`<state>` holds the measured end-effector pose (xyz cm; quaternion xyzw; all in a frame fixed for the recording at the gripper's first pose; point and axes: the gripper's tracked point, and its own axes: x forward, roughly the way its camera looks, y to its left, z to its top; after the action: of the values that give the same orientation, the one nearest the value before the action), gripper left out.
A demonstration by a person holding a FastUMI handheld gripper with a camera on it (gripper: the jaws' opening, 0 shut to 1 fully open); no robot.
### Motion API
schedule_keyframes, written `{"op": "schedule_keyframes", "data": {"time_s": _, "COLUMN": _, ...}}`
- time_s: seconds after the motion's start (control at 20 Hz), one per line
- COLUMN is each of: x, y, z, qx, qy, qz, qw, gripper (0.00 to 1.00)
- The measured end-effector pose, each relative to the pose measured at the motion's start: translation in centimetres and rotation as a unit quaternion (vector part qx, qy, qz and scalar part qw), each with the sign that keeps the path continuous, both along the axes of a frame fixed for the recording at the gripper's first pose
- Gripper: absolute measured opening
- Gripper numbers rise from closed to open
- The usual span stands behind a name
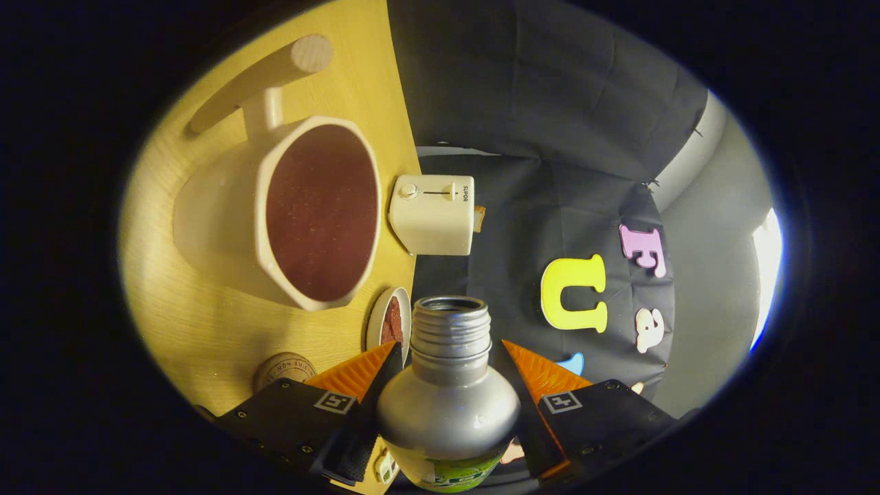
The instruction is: Take the bottle from table, then pour the juice into the cup, finally place the bottle on the coaster
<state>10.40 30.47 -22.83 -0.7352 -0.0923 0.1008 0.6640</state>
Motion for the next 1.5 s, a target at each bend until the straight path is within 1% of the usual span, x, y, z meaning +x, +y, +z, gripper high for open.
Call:
{"op": "schedule_keyframes", "data": {"time_s": 0.35, "x": -0.6, "y": 1.2, "z": 0.2, "qx": -0.075, "qy": -0.032, "qz": 0.026, "qw": 0.996, "gripper": 0.83}}
{"op": "schedule_keyframes", "data": {"time_s": 0.5, "x": -0.7, "y": 1.2, "z": 0.5, "qx": -0.095, "qy": -0.043, "qz": 0.028, "qw": 0.994, "gripper": 0.83}}
{"op": "schedule_keyframes", "data": {"time_s": 0.75, "x": -0.4, "y": 1.5, "z": 0.8, "qx": -0.096, "qy": -0.039, "qz": 0.026, "qw": 0.994, "gripper": 0.83}}
{"op": "schedule_keyframes", "data": {"time_s": 1.5, "x": -0.6, "y": 1.0, "z": 1.8, "qx": -0.13, "qy": -0.055, "qz": 0.028, "qw": 0.99, "gripper": 0.83}}
